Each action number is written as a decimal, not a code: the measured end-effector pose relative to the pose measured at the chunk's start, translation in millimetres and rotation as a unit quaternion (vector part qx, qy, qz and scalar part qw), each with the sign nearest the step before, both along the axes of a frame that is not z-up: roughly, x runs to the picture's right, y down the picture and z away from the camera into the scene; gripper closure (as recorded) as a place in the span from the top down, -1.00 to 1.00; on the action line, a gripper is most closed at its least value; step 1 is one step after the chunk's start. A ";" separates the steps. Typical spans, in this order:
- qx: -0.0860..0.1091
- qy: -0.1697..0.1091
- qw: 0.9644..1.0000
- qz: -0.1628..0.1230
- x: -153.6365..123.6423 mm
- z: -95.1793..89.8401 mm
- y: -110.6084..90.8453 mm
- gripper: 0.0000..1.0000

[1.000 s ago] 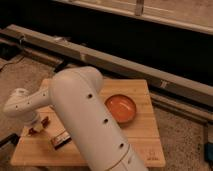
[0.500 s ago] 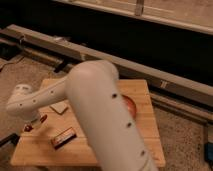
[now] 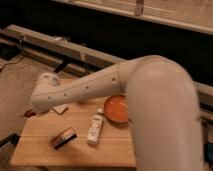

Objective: Place the pepper in the ceramic bowl

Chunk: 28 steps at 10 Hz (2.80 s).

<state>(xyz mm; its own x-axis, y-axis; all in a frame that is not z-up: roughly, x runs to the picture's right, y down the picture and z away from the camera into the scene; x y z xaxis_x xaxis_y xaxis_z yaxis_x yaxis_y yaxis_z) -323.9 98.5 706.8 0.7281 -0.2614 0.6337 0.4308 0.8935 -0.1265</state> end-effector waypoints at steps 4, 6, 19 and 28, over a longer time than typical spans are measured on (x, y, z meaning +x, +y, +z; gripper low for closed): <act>-0.027 -0.049 0.993 0.101 33.2 32.3 -46.8 -1.00; -0.051 -0.069 0.984 0.154 44.5 51.7 -63.8 -1.00; -0.049 -0.072 0.963 0.255 76.1 84.1 -101.1 -1.00; -0.079 0.111 0.960 0.245 185.6 98.7 -16.5 -1.00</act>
<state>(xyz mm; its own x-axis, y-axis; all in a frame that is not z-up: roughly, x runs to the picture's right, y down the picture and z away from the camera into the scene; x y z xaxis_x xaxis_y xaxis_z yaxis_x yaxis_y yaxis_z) -138.3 82.0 805.5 0.8609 0.2346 0.4514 -0.0905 0.9438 -0.3180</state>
